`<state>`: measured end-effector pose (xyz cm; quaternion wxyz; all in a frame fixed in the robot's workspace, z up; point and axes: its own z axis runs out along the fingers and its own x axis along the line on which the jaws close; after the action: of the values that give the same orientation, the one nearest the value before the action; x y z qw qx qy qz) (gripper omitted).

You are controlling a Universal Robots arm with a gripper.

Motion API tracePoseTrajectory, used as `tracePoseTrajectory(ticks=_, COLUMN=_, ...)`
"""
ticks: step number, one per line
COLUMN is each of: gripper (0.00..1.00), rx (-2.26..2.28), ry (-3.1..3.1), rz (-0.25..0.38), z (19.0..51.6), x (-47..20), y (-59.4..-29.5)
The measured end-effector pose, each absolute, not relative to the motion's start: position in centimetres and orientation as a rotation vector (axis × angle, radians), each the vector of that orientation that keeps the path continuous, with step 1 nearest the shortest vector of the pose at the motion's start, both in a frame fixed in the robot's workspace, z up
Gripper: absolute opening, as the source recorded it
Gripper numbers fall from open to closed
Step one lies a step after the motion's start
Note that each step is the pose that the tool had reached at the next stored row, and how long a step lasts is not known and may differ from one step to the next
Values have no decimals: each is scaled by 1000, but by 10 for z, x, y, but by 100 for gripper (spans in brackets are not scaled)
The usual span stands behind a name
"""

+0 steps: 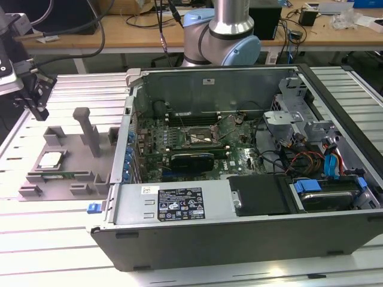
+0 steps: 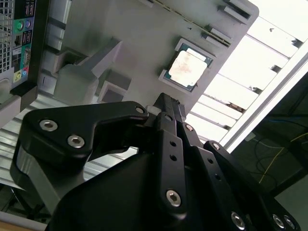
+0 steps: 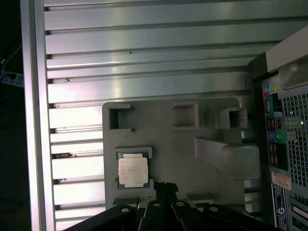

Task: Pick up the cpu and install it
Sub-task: 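Pick up the cpu and move it towards the insertion slot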

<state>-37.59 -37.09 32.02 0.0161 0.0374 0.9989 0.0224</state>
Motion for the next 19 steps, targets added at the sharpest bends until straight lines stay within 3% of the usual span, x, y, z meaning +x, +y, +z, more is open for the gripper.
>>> tracePoseTrajectory(ticks=19, gripper=11, rx=115, ry=3095, rz=64, z=290, x=-401, y=-371)
